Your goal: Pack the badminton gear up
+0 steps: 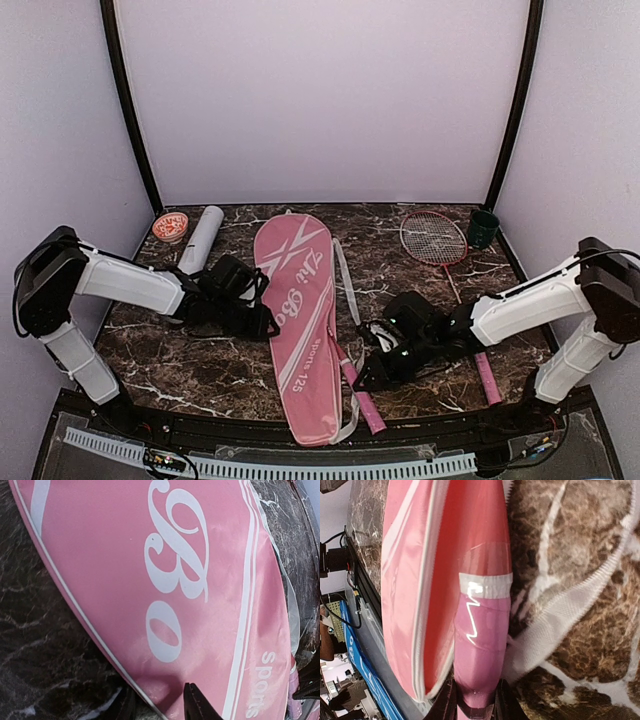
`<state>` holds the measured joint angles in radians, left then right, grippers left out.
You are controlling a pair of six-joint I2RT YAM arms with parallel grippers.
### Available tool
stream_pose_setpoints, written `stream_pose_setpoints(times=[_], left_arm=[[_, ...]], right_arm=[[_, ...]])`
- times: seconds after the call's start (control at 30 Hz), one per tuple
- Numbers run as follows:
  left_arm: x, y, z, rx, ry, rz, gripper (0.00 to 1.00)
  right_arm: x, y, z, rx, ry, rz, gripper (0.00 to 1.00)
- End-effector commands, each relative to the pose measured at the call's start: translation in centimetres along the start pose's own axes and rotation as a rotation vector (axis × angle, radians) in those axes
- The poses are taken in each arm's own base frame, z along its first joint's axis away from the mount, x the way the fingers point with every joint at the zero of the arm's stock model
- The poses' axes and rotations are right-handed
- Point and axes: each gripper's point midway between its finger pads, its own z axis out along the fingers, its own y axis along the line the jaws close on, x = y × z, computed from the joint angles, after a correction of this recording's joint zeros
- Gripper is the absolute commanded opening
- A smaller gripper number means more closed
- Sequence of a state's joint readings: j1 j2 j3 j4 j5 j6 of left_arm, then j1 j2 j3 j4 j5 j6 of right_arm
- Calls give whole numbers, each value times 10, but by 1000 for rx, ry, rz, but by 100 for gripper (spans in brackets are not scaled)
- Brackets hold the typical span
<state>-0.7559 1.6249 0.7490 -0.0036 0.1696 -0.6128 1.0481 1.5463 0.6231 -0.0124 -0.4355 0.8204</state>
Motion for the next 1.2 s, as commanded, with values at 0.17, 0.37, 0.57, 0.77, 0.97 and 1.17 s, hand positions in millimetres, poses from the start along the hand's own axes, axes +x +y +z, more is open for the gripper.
stream_pose_setpoints(times=[0.17,0.37,0.57,0.77,0.97,1.17], left_arm=[[-10,-10,20,7,42,106,34],[-24,-20,27,19,40,162,36],[-45,-20,5,-28,-20,177,49],[-63,-62,-45,21,-164,213,56],[-24,-111,-25,93,-58,197,55],[5,-114,-21,17,-11,124,52]], right_arm=[[-49,35,1,-70,-137,-57,0],[-48,33,11,-91,-120,-43,0],[-40,31,9,-116,-118,-27,0],[-43,33,10,-127,-129,-35,0],[-47,35,10,-156,-163,13,0],[-45,33,12,-168,-164,35,0]])
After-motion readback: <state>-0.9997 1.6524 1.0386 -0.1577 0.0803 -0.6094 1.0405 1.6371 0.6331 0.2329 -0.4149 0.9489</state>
